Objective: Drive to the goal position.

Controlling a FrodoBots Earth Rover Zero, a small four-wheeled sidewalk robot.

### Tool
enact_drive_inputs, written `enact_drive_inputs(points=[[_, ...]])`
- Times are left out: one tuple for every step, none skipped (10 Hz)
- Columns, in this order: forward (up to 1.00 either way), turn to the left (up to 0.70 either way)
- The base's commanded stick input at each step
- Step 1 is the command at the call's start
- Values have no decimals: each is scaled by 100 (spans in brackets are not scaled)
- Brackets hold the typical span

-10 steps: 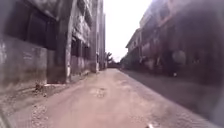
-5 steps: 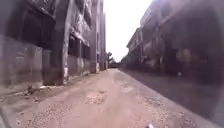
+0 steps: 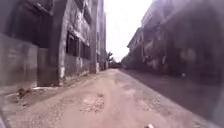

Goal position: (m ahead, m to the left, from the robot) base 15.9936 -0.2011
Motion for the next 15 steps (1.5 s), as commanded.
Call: enact_drive_inputs(points=[[60, 0], [60, 1], [60, 4], [60, 8], [60, 13], [60, 9], [60, 0], [60, 0], [60, 0], [60, 0], [60, 0], [60, 0], [60, 0], [60, 0], [60, 0]])
